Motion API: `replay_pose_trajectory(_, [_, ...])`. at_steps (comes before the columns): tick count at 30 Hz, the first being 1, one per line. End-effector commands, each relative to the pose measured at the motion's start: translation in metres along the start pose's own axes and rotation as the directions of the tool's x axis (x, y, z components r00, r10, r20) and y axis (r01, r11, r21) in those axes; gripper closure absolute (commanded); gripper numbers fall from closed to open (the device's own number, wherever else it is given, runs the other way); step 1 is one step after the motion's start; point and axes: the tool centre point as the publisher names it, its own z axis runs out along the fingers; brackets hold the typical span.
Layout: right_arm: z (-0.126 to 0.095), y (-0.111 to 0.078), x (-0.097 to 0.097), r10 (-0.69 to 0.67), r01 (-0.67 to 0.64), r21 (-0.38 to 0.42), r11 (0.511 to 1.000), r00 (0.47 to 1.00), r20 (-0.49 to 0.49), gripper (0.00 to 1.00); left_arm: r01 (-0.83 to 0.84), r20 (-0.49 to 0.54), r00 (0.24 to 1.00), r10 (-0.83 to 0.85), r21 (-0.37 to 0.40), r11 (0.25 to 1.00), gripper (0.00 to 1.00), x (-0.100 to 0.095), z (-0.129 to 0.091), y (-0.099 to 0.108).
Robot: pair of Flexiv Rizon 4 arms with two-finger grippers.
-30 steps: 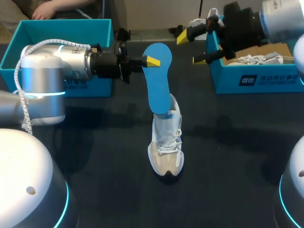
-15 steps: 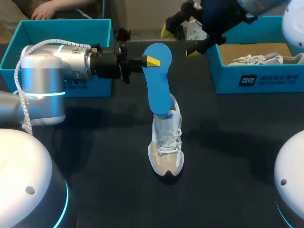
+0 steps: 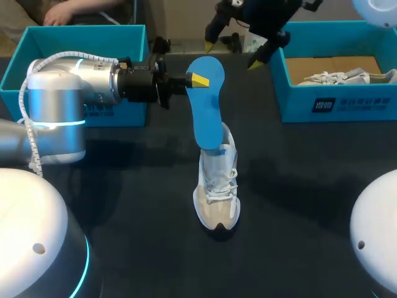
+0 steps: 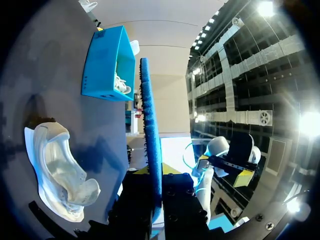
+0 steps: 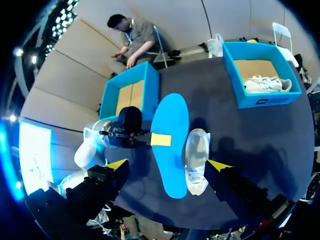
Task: Take the shoe out of the shoebox, open the shoe tongue, remove and reinsert the insole, then place the shoe into the shoebox
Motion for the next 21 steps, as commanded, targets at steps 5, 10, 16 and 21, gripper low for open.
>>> replay_pose_trajectory(5, [0.009,0.004,0.001,-0.059,0.064,-0.027,0.998,0.985,0.163,0.0,0.0,0.002,1.0,0.0,-0.002,1.0,1.0,0.0,0.0,0.0])
replay_pose_trajectory(10, [0.018,0.005,0.009,-0.139,0.148,-0.025,0.989,0.963,0.229,0.0,0.0,0.002,1.0,0.0,-0.002,1.0,1.0,0.0,0.0,0.0])
replay_pose_trajectory(16, [0.026,0.004,0.01,-0.145,0.152,-0.003,0.988,0.952,0.269,0.0,0.0,0.002,1.0,0.0,-0.002,1.0,1.0,0.0,0.0,0.0])
replay_pose_trajectory(21, [0.032,0.001,0.018,-0.225,0.245,-0.024,0.969,0.919,0.324,0.0,0.0,0.002,1.0,0.0,-0.002,1.0,1.0,0.0,0.0,0.0])
